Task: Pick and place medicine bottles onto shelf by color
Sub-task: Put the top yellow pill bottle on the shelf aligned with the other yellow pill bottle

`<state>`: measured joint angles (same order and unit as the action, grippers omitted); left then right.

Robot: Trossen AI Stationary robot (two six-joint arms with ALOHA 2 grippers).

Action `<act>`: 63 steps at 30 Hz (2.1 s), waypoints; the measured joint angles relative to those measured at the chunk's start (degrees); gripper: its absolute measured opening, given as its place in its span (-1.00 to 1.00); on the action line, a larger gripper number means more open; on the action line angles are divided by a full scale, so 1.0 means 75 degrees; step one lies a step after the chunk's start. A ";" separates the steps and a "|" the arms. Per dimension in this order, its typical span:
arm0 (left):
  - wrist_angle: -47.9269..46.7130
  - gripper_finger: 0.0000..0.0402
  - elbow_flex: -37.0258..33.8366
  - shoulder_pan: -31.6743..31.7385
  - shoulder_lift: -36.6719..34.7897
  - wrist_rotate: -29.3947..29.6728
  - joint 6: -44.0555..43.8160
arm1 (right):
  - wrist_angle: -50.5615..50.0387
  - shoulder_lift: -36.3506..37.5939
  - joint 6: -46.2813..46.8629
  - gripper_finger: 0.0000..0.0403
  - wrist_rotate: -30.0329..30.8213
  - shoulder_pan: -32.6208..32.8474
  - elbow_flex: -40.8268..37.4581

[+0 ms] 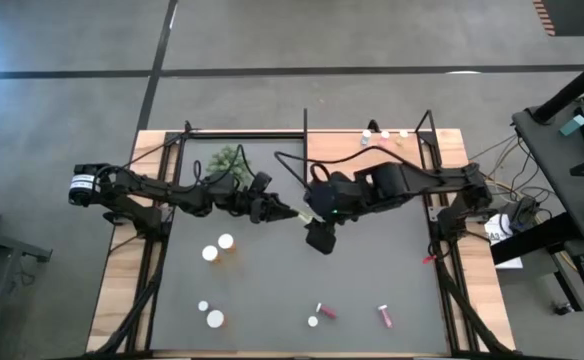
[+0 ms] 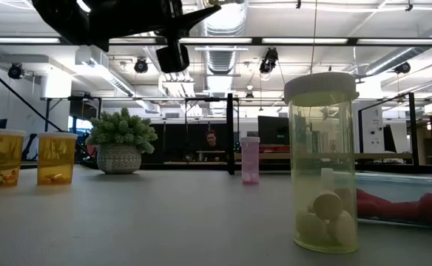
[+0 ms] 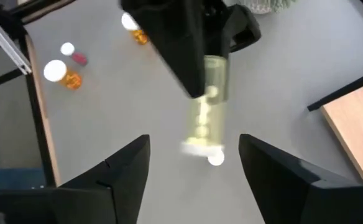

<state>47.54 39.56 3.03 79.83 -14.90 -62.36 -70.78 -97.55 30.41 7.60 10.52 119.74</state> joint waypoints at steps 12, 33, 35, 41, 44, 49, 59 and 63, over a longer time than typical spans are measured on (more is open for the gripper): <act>0.1794 -0.54 0.0301 0.0052 -0.0032 0.0689 0.0027 | 0.0252 0.0315 -0.1523 0.18 0.2701 0.0704 -0.0001; 0.2118 -0.54 0.0533 0.0052 -0.0020 0.0631 0.0416 | 0.1686 0.0317 -0.3204 0.09 0.3487 0.0781 -0.0003; 0.2162 -0.54 0.0536 0.0052 -0.0020 0.0631 0.0433 | 0.1700 0.0314 -0.3231 0.09 0.3613 0.0784 -0.0004; 0.2204 -0.54 0.0536 0.0052 -0.0020 0.0631 0.0433 | 0.1711 0.0311 -0.3357 0.09 0.4049 0.0778 -0.0006; 0.2207 -0.54 0.0536 0.0052 -0.0020 0.0628 0.0433 | 0.1716 0.0311 -0.3379 0.08 0.4071 0.0781 -0.0006; 0.2209 -0.54 0.0536 0.0052 -0.0020 0.0628 0.0433 | 0.1714 0.0311 -0.3343 -0.02 0.4068 0.0781 -0.0009; 0.2207 -0.54 0.0536 0.0055 -0.0020 0.0637 0.0444 | 0.1714 0.0305 -0.3308 -0.44 0.4057 0.0781 -0.0009; 0.2207 -0.53 0.0533 0.0055 -0.0020 0.0637 0.0444 | 0.1709 0.0305 -0.3311 -0.50 0.4065 0.0782 -0.0005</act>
<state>64.10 43.55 3.44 79.68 -10.13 -59.02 -57.97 -95.26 5.58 38.09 16.39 119.71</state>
